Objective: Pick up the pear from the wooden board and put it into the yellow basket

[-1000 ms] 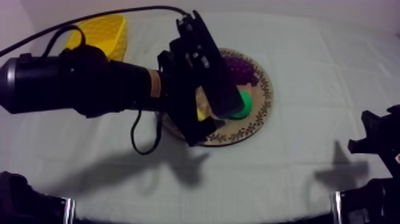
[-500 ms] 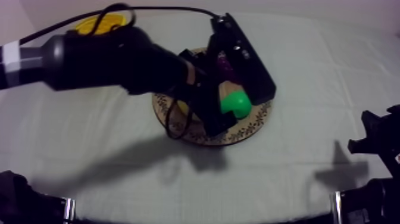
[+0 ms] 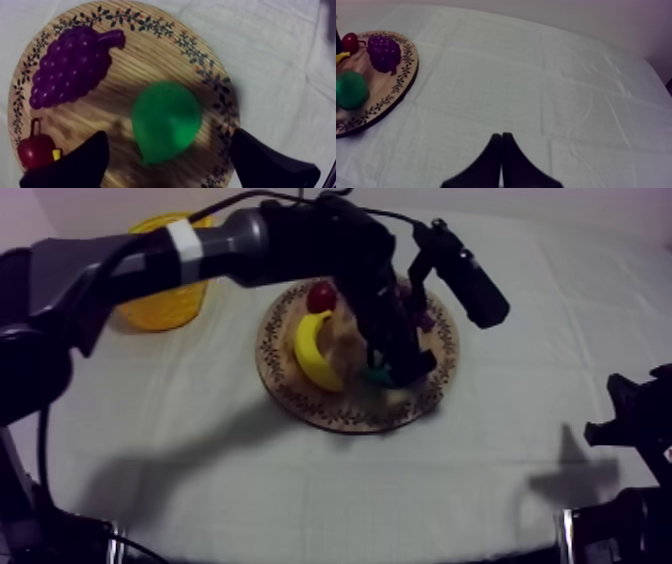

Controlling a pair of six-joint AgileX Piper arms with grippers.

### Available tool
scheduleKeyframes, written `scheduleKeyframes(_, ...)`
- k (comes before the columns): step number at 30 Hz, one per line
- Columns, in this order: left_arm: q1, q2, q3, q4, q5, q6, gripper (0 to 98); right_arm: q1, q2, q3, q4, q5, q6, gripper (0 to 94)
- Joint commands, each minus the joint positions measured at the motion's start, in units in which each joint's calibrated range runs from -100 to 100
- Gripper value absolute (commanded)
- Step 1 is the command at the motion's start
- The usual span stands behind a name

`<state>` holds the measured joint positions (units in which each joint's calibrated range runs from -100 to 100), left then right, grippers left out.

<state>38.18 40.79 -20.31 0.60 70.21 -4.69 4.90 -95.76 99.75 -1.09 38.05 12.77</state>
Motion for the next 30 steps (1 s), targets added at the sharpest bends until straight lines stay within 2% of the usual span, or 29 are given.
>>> scheduleKeyframes(1, 0.11, 4.26, -10.70, -0.33, 7.92, 0.81, 82.5, 0.00, 0.01, 0.03, -0.01, 0.02, 0.01, 0.3)
scheduleKeyframes(6, 0.43, 9.47, -19.54, -0.84, 16.36, 2.24, 77.5, 0.00, 0.01, 0.03, -0.01, 0.02, 0.01, 0.3)
scheduleKeyframes(12, -0.25, 13.00, -22.11, -0.39, 22.01, 4.70, 70.2, 0.00, 0.01, 0.03, -0.01, 0.02, 0.01, 0.3)
scheduleKeyframes(23, -1.44, 16.50, -23.87, 0.82, 27.65, 7.05, 62.6, 0.00, 0.01, 0.03, -0.01, 0.02, 0.01, 0.3)
scheduleKeyframes(27, -1.37, 17.00, -25.06, 0.20, 28.39, 8.00, 53.5, 0.00, 0.01, 0.03, -0.01, 0.02, 0.01, 0.3)
scheduleKeyframes(30, -1.13, 16.07, -24.82, -1.28, 28.47, 8.75, 48.5, 0.00, 0.01, 0.03, -0.01, 0.02, 0.01, 0.3)
